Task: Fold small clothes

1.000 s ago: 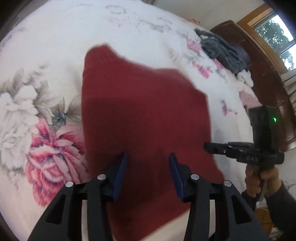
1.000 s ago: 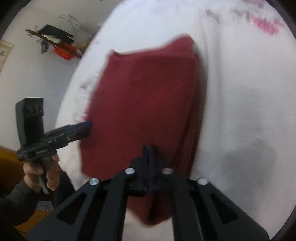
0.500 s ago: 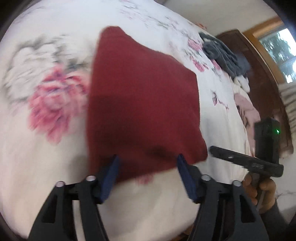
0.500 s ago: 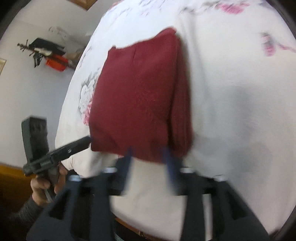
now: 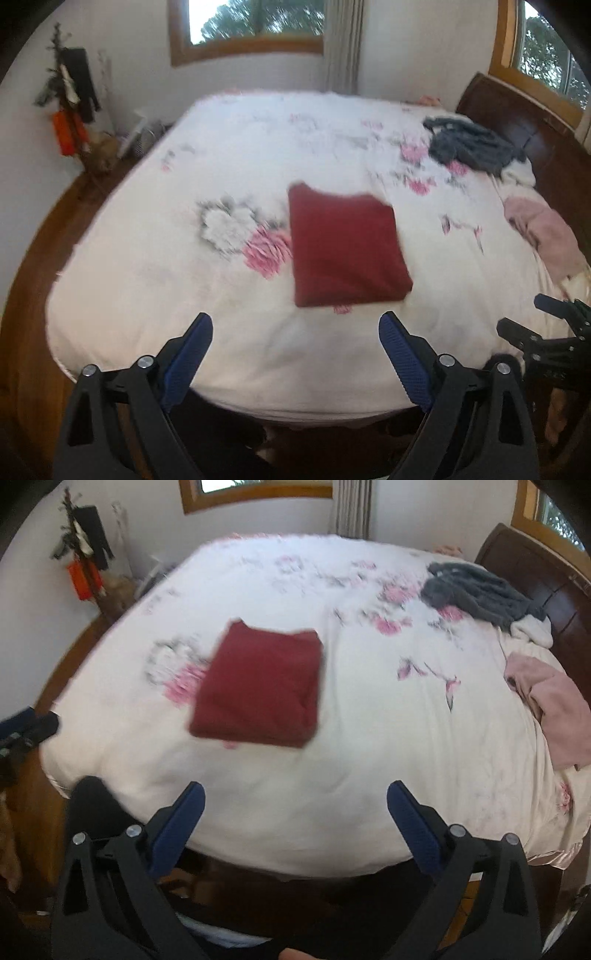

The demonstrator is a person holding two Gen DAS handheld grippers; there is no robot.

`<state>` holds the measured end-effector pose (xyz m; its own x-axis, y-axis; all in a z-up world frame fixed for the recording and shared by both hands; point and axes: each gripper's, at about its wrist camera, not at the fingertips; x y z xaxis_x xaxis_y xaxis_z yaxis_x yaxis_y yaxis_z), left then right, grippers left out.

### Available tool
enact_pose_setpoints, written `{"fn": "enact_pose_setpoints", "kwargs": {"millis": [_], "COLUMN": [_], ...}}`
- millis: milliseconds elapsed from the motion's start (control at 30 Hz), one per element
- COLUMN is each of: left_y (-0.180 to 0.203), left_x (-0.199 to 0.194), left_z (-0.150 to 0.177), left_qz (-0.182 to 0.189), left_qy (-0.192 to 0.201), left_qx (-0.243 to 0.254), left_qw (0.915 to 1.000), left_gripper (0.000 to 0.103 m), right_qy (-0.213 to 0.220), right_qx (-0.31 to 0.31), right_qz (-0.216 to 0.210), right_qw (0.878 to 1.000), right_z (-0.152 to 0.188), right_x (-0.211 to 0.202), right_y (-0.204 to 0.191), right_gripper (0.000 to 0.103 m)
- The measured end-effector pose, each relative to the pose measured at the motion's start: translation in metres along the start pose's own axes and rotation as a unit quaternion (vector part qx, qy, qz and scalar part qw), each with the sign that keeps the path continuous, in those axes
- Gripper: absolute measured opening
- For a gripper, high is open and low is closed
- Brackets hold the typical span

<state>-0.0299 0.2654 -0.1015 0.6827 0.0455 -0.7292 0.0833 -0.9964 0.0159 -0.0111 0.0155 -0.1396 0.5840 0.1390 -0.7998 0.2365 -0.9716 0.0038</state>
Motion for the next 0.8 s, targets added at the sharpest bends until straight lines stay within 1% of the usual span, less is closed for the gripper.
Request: {"fn": "enact_pose_setpoints", "kwargs": {"millis": [67,100,167,233,300,333,400,567,800], "left_y": [0.003,0.003,0.001,0.001,0.001,0.001,0.002,0.006,0.012], "left_x": [-0.027,-0.039,-0.067,-0.084,-0.094,-0.095,-0.092,-0.082,-0.072], "left_z": [-0.007,-0.010,-0.017,-0.022,-0.022,-0.021,-0.018,-0.015,-0.012], "left_qz": [0.004,0.010,0.023,0.034,0.030,0.027,0.029,0.038,0.036], "left_qy": [0.001,0.001,-0.003,0.004,0.007,0.007,-0.001,-0.021,-0.037], "left_qx": [0.005,0.007,-0.001,-0.004,-0.004,-0.002,0.000,-0.001,0.006], "left_qw": [1.0000,0.9999,0.9997,0.9994,0.9995,0.9996,0.9996,0.9991,0.9987], "left_gripper": [0.092,0.092,0.092,0.092,0.092,0.092,0.092,0.092,0.092], "right_qy": [0.012,0.028,0.055,0.072,0.084,0.087,0.086,0.056,0.042], "right_qx": [-0.003,-0.005,-0.006,-0.006,-0.008,-0.008,-0.007,0.003,0.002], "right_qz": [-0.013,-0.017,-0.005,0.003,0.021,0.030,0.033,0.029,0.035], "right_qw": [1.000,0.999,0.998,0.997,0.996,0.996,0.996,0.998,0.999], "right_z": [-0.012,-0.017,-0.023,-0.028,-0.030,-0.029,-0.027,-0.021,-0.018], "right_x": [-0.034,-0.052,-0.087,-0.112,-0.131,-0.135,-0.138,-0.125,-0.116], "right_y": [-0.006,-0.007,-0.014,-0.015,-0.018,-0.019,-0.020,-0.018,-0.020], "right_gripper": [0.099,0.099,0.100,0.100,0.100,0.100,0.100,0.100,0.100]}}
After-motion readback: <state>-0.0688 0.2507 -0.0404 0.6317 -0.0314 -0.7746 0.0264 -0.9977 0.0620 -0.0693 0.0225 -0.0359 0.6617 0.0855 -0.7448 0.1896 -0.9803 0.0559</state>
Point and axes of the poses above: each gripper's, at about its wrist camera, not at the fingertips, and x roughly the way its jaws point, y to its right, z to its underside, and after that the axes turned 4 degrees about y, right-handed
